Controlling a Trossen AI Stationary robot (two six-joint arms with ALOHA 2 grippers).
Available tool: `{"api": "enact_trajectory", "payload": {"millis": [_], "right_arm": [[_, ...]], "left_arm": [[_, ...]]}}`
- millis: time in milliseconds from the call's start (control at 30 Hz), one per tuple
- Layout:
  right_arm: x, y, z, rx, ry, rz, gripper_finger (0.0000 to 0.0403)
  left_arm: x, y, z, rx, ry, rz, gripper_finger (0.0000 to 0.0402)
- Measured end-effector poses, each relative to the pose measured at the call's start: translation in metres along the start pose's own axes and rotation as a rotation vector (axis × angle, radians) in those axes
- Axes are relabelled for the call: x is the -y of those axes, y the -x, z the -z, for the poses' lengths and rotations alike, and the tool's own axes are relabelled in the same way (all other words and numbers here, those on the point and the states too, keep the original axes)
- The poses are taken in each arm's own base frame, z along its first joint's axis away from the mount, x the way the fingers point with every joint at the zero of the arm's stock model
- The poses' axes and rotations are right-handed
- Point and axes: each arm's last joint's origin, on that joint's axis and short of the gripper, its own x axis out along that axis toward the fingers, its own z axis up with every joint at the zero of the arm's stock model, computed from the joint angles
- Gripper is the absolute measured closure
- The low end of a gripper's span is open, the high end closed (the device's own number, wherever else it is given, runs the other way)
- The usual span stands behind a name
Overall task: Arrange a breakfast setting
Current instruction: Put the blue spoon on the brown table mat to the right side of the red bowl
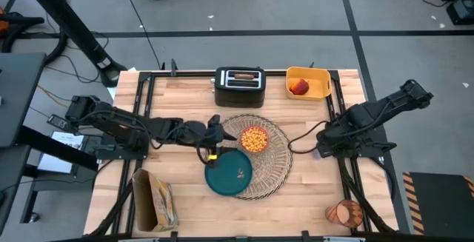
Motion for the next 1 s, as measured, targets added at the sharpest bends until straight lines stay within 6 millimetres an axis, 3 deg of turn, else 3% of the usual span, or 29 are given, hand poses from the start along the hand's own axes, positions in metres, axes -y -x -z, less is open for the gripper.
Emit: {"api": "enact_trajectory", "payload": {"millis": [267, 667, 1000], "right_arm": [[0.009, 0.004, -0.011, 0.094, -0.051, -0.084, 0.0247], [0.028, 0.013, -0.014, 0.080, 0.032, -0.181, 0.0247], [0.043, 0.015, -0.016, 0.065, -0.057, -0.249, 0.0250]], "left_arm": [[-0.002, 0.000, 0.000, 0.005, -0.016, -0.037, 0.0233], [-0.002, 0.000, 0.000, 0.004, -0.017, -0.037, 0.0233], [-0.002, 0.000, 0.000, 0.005, -0.011, -0.037, 0.0233]]}}
